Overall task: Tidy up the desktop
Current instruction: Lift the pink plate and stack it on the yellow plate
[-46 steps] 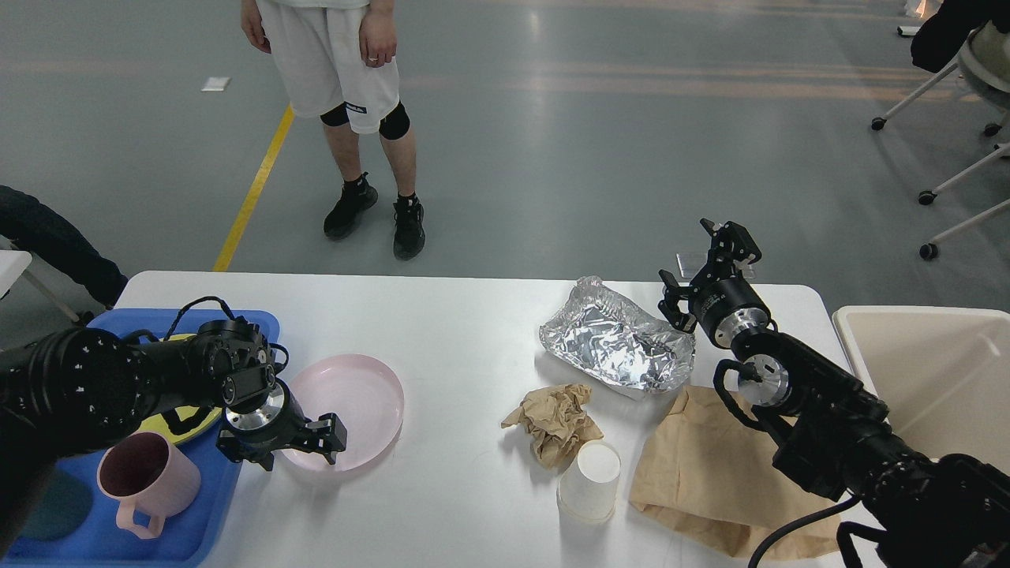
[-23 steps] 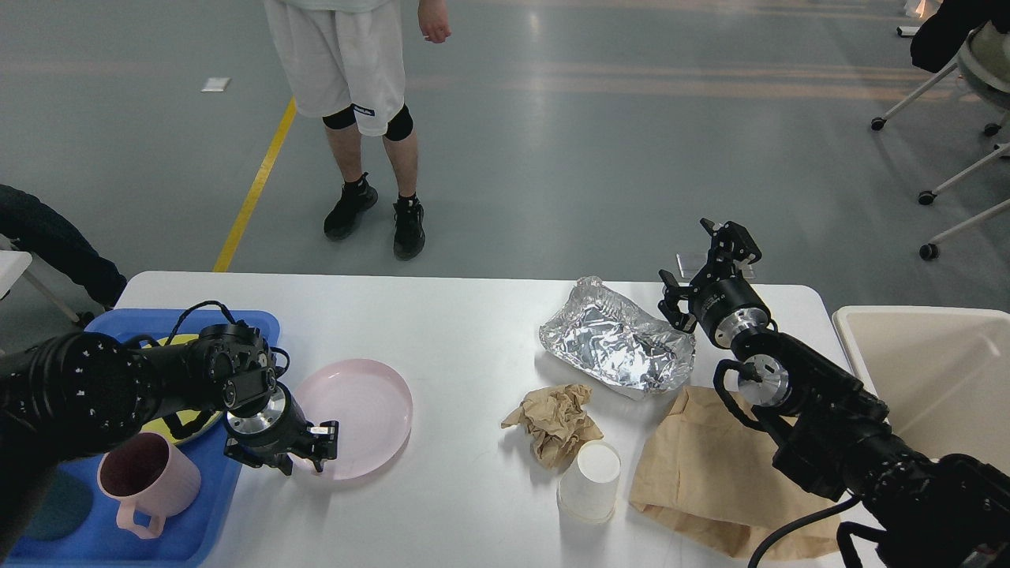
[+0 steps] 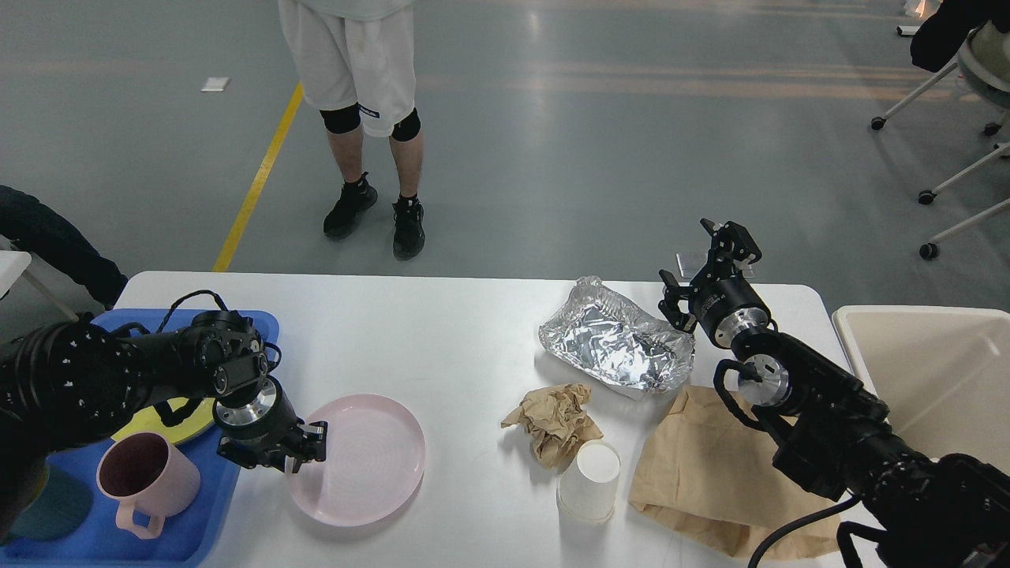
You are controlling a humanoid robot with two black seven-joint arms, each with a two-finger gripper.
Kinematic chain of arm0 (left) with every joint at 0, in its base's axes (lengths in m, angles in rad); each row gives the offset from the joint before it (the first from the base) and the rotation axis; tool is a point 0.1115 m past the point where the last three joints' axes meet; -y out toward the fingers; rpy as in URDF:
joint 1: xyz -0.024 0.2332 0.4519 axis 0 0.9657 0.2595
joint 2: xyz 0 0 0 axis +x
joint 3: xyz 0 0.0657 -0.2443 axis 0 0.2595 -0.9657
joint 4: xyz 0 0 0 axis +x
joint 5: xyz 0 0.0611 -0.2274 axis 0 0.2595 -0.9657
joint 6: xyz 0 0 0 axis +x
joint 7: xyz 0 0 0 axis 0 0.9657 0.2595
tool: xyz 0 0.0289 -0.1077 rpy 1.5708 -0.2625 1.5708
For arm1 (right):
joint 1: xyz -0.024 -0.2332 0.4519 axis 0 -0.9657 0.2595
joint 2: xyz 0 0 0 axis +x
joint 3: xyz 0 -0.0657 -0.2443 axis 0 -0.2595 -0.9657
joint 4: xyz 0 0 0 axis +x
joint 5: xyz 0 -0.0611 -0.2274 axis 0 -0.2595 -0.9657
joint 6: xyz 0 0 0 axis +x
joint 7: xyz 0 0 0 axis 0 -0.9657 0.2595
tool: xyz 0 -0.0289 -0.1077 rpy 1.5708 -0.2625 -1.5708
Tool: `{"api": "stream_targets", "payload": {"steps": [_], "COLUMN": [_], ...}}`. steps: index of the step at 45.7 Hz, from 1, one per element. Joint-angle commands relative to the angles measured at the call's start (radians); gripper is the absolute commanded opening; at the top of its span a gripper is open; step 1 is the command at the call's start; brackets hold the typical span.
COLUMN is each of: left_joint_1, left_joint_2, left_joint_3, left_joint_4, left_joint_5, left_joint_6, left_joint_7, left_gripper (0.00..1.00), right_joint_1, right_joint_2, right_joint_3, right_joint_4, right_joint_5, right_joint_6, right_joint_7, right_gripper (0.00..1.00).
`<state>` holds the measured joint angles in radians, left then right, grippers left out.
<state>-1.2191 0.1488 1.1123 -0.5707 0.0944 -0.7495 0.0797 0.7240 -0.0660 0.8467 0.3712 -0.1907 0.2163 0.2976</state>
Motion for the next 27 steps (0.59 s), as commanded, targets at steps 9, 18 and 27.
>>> {"api": "stream_targets", "payload": {"steps": [9,18,27], "left_joint_1": [-0.123,-0.224,-0.243], "left_joint_2": [0.038,0.120,0.282], "left_joint_3": [-0.046,-0.052,-0.052], "left_joint_4": [0.000,0.000,0.044], "left_joint_5": [0.001,0.001,0.001], "left_joint_6": [-0.136,-0.210,-0.210], "left_joint_7": [0.000,-0.002,-0.002], "left_gripper": [0.00,0.00,0.00], "right_joint_1": [0.000,0.000,0.000], "right_joint_2": [0.000,0.000,0.000], "right_joint_3": [0.000,0.000,0.000], "right_joint_4": [0.000,0.000,0.000], "right_joint_5": [0.000,-0.001,0.000], "right_joint_6": [0.000,0.000,0.000], "right_joint_7": [0.000,0.000,0.000], "right_gripper": [1.00,1.00,1.00]}}
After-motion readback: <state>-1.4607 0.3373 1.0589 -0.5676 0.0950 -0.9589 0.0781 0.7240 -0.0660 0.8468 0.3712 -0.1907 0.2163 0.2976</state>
